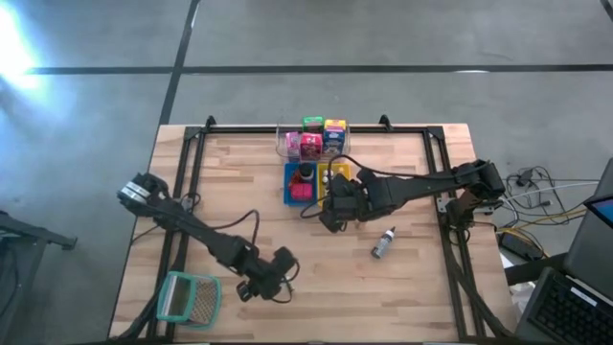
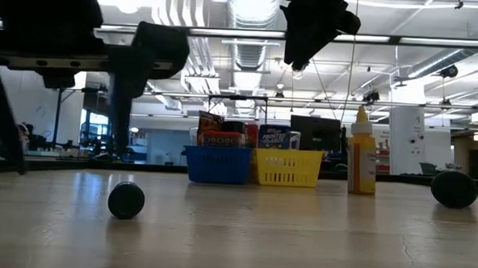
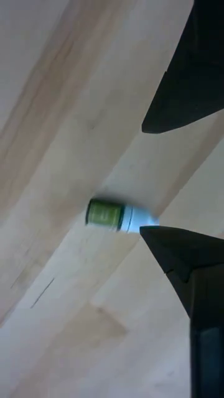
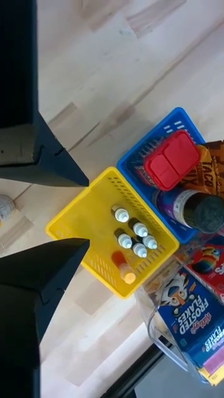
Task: Pick & Place Kitchen Items
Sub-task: Put the small green food coloring bottle into the yellow bin
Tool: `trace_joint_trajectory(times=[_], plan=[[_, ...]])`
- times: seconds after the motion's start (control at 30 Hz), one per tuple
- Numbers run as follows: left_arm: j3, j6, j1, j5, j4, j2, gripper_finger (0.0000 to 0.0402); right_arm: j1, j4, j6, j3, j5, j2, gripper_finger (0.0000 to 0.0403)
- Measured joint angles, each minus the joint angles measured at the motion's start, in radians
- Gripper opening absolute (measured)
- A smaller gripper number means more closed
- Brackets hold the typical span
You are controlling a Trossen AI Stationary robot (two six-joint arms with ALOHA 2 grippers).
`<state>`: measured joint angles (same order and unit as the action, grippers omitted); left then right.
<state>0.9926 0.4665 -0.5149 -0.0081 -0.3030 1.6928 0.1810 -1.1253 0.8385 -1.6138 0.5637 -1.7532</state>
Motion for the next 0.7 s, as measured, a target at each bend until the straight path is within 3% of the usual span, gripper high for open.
trace_joint_trajectory(times=[0.2,0.47,0.7], plan=[[-0.009,0.028,0.055,0.04,0.051,0.02,0.0255,0.013,-0.009,-0.001,0.0,-0.019,0.0,0.0118],[-0.039,0.036,0.128,0.218,0.127,0.063,0.0229,0.03,-0.045,0.01,0.0,-0.022,0.0,0.0101],[-0.046,0.052,0.129,0.232,0.236,0.122,0.0226,0.031,-0.054,0.01,0.0,-0.022,0.0,0.0093]])
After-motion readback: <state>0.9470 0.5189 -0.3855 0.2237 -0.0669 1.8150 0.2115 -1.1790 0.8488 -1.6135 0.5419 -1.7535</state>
